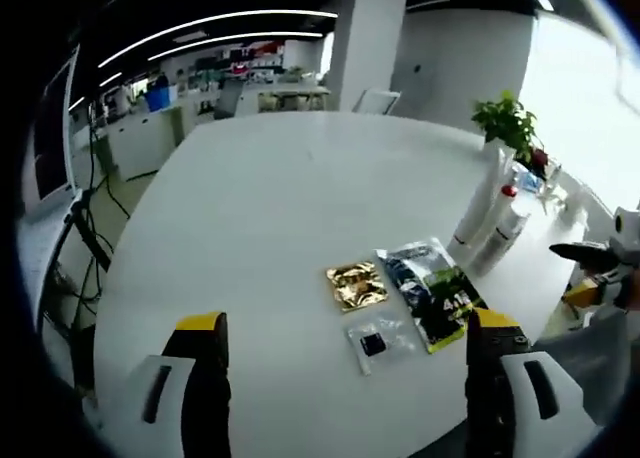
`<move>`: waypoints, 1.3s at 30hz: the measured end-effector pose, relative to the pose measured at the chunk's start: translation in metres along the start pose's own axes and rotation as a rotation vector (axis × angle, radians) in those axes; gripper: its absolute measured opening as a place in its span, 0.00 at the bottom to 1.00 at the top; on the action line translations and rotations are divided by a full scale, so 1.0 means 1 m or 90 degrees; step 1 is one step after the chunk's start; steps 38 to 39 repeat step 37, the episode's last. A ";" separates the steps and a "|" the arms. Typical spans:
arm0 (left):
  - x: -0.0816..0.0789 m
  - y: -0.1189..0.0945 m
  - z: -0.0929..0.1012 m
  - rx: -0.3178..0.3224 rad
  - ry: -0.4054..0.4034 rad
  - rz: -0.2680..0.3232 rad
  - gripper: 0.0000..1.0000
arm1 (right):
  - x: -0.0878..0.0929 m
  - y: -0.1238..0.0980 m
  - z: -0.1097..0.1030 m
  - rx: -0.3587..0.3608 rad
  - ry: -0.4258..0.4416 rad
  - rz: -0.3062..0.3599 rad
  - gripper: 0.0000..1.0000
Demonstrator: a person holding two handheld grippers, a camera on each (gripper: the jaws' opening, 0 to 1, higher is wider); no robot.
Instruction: Arrange the skincare products in the storage area until every visible bottle or jar stands upright without overlapping.
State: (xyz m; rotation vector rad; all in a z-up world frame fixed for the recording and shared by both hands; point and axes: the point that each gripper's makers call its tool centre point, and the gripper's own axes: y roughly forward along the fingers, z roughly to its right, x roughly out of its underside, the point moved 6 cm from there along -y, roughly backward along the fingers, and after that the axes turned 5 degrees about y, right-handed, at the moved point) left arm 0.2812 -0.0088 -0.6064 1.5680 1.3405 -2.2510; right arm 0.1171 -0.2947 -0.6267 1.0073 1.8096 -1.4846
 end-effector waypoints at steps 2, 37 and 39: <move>0.003 -0.007 0.005 0.022 0.005 0.002 0.97 | 0.000 -0.001 -0.003 -0.002 -0.001 0.002 0.99; 0.020 -0.044 0.015 0.091 -0.006 0.144 0.97 | 0.021 -0.015 -0.013 0.020 0.032 0.008 0.99; 0.020 -0.044 0.015 0.091 -0.006 0.144 0.97 | 0.021 -0.015 -0.013 0.020 0.032 0.008 0.99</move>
